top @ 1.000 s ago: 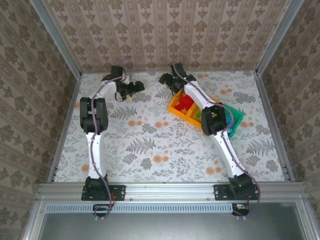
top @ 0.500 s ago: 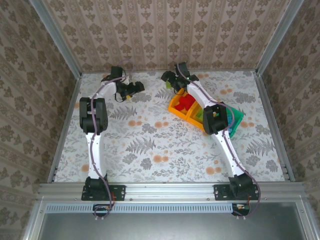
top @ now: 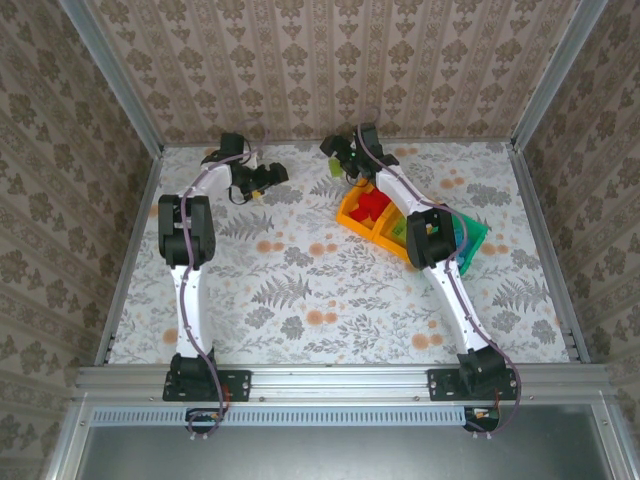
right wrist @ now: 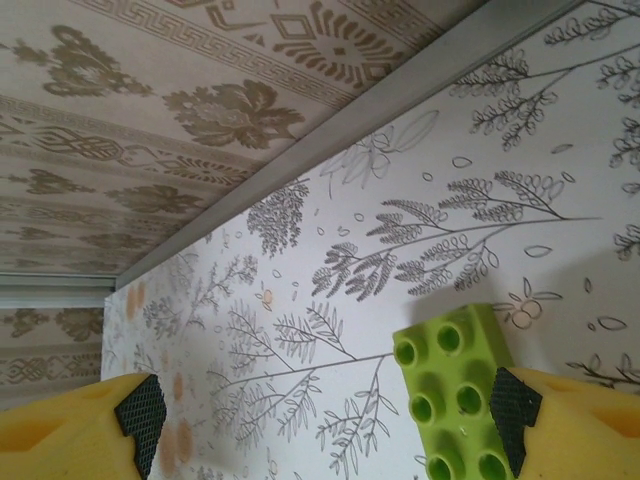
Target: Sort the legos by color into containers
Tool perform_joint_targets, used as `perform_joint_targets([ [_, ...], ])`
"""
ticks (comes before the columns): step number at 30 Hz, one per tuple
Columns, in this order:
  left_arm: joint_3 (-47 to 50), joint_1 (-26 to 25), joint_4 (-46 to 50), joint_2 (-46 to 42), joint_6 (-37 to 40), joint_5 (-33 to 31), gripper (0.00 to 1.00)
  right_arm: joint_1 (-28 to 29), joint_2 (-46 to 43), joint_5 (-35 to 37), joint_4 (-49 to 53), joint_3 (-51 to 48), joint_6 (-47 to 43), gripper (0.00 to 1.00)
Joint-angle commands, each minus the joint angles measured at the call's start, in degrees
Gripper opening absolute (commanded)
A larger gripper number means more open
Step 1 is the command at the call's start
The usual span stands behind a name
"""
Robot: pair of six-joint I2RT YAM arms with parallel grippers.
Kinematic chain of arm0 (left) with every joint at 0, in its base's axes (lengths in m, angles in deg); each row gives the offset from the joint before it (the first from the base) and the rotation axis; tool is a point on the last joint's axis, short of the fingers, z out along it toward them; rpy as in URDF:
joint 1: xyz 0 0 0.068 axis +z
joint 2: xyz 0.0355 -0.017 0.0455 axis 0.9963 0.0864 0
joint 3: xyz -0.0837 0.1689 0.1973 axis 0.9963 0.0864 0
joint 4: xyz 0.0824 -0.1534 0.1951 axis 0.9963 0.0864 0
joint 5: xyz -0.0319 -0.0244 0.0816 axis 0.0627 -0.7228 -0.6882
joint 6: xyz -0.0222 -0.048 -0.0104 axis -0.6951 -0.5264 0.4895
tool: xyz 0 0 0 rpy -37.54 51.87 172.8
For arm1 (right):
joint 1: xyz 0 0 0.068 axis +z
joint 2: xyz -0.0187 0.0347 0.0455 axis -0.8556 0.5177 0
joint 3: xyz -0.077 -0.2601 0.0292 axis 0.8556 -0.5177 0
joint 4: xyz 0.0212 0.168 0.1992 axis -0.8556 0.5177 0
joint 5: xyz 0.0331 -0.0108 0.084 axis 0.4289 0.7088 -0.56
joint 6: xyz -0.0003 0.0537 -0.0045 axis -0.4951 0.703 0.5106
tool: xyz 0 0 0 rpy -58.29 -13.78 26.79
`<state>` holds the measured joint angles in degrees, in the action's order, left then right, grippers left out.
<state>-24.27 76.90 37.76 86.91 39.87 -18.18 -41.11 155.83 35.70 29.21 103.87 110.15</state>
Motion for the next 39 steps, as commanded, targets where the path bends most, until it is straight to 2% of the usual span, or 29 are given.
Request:
perform_joint_targets([
  [1, 0.5, 0.6, 0.0, -2.9, 0.0, 1.2, 0.94, -0.2, 1.4, -2.1, -3.6, -0.6, 1.6, 0.88],
  [11, 0.1, 0.7, -0.1, -2.3, -0.3, 1.7, 0.94, 0.2, 2.4, -4.5, -5.3, -0.6, 3.1, 0.88],
  [21, -0.1, 0.8, -0.4, -1.8, -0.5, 2.6, 0.94, 0.6, 2.8, -4.8, -0.2, -0.4, 2.8, 0.88],
  [31, 0.0, 0.9, -1.0, -1.6, -0.6, 3.5, 0.94, 1.8, 5.9, -12.0, 0.1, 2.5, 4.0, 0.88],
  [39, 0.5, 1.2, -1.5, -1.7, -0.7, 3.9, 0.94, 3.8, 5.8, -16.0, 4.6, 2.5, 1.4, 0.88],
])
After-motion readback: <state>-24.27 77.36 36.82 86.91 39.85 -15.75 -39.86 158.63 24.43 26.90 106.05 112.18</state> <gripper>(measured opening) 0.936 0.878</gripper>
